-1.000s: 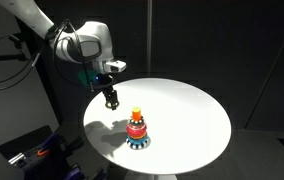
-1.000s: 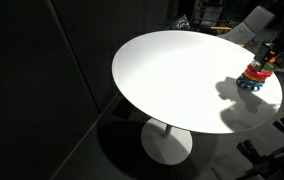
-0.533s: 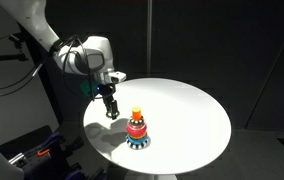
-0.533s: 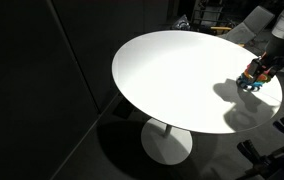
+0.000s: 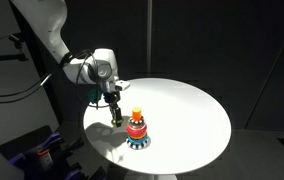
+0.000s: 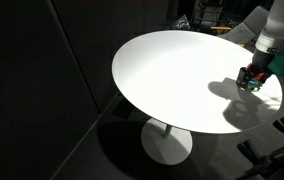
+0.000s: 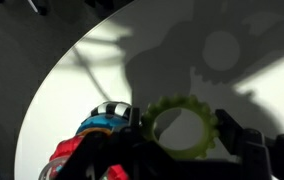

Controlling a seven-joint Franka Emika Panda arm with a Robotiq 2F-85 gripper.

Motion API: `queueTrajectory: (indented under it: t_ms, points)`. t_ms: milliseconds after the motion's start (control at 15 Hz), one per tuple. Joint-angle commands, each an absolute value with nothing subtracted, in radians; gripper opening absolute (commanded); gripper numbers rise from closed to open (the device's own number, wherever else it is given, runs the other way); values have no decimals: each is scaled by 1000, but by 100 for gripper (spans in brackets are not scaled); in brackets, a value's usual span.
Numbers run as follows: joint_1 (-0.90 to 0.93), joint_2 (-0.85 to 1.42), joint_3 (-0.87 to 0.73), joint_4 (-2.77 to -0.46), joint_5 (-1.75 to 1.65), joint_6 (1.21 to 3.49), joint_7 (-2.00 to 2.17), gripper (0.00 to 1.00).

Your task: Put the yellow ring on the table

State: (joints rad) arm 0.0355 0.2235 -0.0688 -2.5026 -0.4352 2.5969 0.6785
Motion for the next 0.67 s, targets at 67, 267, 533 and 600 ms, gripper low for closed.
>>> queueTrajectory:
  t_ms: [67,267,533,600]
  points:
    - [100,296,-131,-2441,-471,2585,746,49]
    - [126,312,-151,-2430,-463,2577,741,87]
    - [141,300,-157,-2435,-447,2567,720,100]
    - [142,288,-155,-2437,-443,2558,714,100]
